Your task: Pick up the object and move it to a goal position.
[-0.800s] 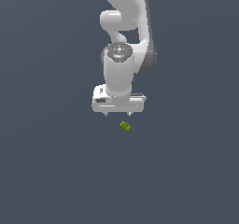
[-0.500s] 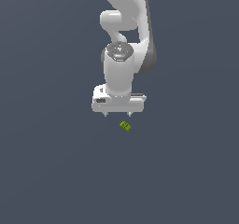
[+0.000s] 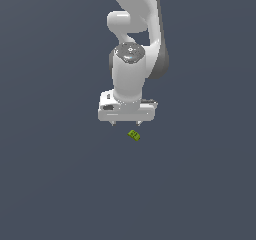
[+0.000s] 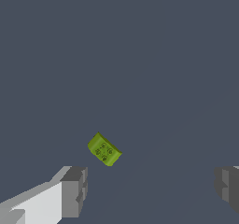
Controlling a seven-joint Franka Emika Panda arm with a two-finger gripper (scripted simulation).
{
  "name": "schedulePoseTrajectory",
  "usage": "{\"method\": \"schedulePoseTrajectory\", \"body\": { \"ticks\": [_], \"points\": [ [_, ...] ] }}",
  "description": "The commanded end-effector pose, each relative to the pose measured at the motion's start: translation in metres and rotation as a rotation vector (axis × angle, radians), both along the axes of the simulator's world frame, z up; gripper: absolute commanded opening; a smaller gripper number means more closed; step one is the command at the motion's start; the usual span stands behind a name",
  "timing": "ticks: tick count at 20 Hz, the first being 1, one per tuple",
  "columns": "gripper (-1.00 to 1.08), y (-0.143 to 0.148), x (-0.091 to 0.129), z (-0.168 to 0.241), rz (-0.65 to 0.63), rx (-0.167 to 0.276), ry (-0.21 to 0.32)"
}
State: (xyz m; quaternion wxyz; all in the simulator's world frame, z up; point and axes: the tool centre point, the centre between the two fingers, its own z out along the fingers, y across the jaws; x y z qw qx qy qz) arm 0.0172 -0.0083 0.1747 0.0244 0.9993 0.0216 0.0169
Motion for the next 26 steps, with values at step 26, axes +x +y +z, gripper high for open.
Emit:
{"method": "schedulePoseTrajectory", "body": {
  "ticks": [26],
  "points": [
    [1.00, 0.023, -0.021, -0.075, 0.549, 0.010, 0.043]
  ]
}}
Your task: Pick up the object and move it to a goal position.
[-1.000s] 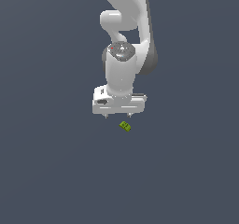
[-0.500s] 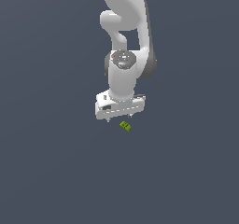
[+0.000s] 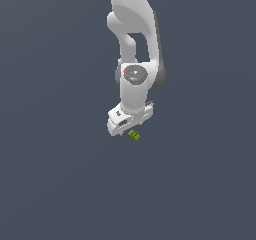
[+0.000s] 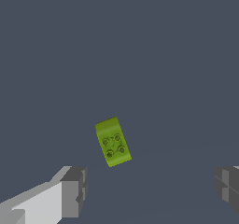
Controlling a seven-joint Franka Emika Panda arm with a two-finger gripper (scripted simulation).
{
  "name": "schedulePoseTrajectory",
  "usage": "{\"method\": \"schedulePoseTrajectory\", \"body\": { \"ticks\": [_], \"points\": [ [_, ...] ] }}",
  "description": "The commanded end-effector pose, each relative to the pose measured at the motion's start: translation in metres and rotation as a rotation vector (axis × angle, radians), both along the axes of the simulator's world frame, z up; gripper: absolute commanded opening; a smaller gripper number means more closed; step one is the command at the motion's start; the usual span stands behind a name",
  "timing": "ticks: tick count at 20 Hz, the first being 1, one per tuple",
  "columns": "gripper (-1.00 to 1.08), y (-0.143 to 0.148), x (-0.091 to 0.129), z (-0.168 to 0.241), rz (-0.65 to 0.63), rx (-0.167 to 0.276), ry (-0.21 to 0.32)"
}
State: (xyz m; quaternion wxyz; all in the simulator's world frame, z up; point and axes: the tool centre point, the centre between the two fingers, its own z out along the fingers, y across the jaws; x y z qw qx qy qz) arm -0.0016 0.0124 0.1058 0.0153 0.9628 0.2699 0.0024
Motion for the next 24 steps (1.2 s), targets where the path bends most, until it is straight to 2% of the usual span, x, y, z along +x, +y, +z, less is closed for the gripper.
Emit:
{"method": "schedulePoseTrajectory", "body": {
  "ticks": [1, 12, 24],
  "points": [
    [1.00, 0.004, -0.003, -0.010, 0.076, 0.004, 0.005],
    [1.00, 0.016, -0.015, -0.038, 0.302, 0.021, 0.016],
    [1.00, 0.018, -0.018, -0.046, 0.346, 0.025, 0.018]
  ]
}}
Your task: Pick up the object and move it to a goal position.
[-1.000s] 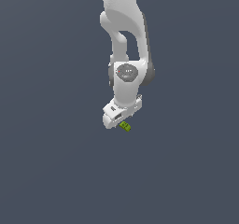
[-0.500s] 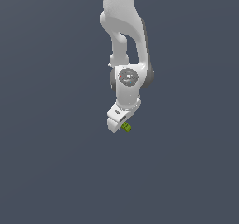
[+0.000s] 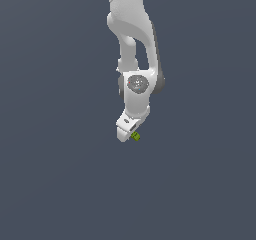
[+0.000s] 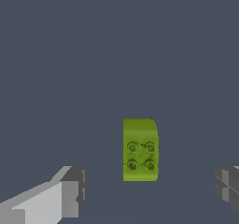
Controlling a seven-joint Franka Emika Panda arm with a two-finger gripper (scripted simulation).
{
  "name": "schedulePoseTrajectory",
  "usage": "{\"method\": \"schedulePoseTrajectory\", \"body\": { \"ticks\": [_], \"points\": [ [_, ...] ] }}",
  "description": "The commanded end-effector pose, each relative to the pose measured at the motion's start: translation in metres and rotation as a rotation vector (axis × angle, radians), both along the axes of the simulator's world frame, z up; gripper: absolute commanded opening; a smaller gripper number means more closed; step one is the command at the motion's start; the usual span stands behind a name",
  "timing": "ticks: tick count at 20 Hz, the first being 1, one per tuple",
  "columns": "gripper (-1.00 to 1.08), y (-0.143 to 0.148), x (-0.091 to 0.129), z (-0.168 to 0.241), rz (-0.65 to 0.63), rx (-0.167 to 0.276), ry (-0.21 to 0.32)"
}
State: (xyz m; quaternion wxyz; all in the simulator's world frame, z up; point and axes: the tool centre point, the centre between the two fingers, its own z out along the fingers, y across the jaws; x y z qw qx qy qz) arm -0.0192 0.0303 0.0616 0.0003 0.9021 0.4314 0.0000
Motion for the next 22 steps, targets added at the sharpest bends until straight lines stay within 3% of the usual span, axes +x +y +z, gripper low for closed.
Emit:
{"method": "schedulePoseTrajectory", "body": {
  "ticks": [1, 15, 16, 22],
  "points": [
    [1.00, 0.000, 0.000, -0.004, 0.001, 0.000, 0.001],
    [1.00, 0.000, -0.001, -0.049, 0.005, 0.000, 0.000],
    [-1.00, 0.000, -0.001, -0.049, 0.005, 0.000, 0.000],
    [-1.00, 0.000, -0.001, -0.049, 0.005, 0.000, 0.000]
  ]
}}
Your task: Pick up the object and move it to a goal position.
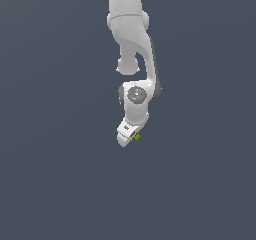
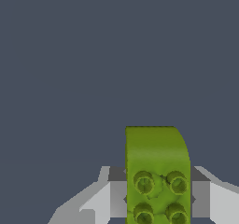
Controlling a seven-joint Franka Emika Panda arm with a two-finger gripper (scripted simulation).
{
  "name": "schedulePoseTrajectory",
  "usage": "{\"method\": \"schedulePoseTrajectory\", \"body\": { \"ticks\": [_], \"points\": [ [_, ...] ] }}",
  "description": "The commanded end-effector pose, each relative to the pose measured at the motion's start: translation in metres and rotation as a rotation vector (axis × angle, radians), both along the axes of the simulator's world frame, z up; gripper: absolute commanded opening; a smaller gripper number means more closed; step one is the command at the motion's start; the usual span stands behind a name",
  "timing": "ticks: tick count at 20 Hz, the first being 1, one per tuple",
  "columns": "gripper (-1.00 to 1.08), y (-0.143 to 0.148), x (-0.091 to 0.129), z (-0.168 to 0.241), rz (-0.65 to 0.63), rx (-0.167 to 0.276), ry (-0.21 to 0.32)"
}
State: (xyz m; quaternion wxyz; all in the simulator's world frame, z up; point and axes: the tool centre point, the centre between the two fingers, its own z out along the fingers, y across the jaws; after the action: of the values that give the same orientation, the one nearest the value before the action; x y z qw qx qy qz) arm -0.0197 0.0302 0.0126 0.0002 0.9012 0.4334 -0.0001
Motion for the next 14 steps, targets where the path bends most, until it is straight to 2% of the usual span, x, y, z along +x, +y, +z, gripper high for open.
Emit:
{"method": "schedulePoseTrajectory", "body": {
  "ticks": [1, 8, 14],
  "points": [
    [-1.00, 0.000, 0.000, 0.000, 0.001, 0.000, 0.000],
    [-1.00, -0.001, -0.001, 0.004, 0.001, 0.000, 0.000],
    [-1.00, -0.008, -0.005, 0.025, 0.000, 0.000, 0.000]
  ]
}}
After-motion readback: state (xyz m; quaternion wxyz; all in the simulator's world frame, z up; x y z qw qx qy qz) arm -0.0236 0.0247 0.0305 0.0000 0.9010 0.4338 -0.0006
